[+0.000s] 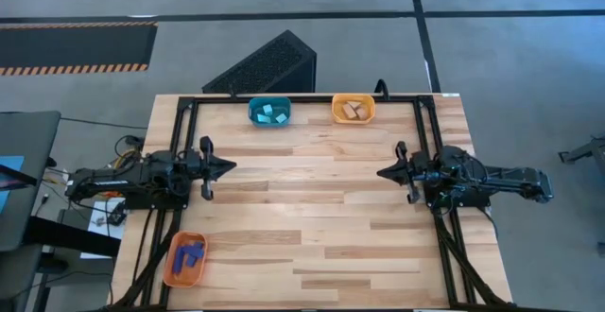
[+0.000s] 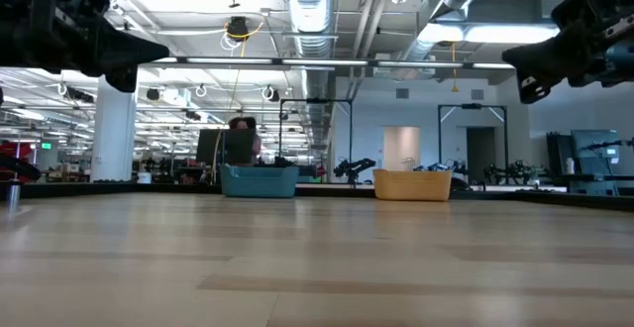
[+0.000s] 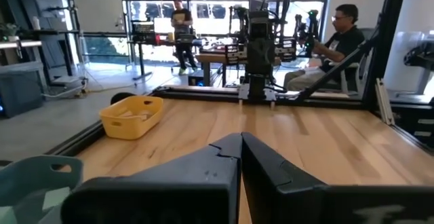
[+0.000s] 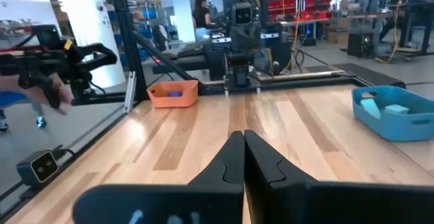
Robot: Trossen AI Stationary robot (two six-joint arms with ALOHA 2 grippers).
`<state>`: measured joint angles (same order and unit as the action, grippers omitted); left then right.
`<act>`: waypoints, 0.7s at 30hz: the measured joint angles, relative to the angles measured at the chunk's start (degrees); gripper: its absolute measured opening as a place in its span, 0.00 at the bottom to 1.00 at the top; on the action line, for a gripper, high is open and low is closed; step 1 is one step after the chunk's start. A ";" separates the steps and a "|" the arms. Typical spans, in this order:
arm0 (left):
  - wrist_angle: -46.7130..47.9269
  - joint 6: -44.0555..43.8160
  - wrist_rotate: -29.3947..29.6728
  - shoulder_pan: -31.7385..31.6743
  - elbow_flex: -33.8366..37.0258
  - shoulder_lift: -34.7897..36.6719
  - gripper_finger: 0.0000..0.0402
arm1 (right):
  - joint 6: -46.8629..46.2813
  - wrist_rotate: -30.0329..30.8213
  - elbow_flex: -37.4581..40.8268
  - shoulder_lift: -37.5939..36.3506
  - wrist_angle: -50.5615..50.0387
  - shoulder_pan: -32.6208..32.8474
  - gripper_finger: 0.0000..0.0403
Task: Sort & place blocks by color
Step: Return to Home Position
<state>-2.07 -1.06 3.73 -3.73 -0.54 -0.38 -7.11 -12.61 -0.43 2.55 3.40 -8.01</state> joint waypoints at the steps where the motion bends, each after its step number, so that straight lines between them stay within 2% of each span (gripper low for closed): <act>1: -0.01 -0.76 0.00 0.00 0.00 0.00 0.00 | 0.01 0.08 0.02 0.35 -0.10 0.00 0.03; 11: -0.08 -1.72 0.02 0.00 0.07 0.00 0.00 | 0.04 0.36 0.04 2.43 -0.38 0.00 0.07; 21: -0.10 -2.58 0.02 0.00 0.11 0.00 0.00 | 0.02 0.36 0.07 2.42 -0.35 0.00 0.06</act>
<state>-2.17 -3.64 3.75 -3.73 -0.43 -0.38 -7.09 -12.25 -0.36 4.97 3.05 -8.01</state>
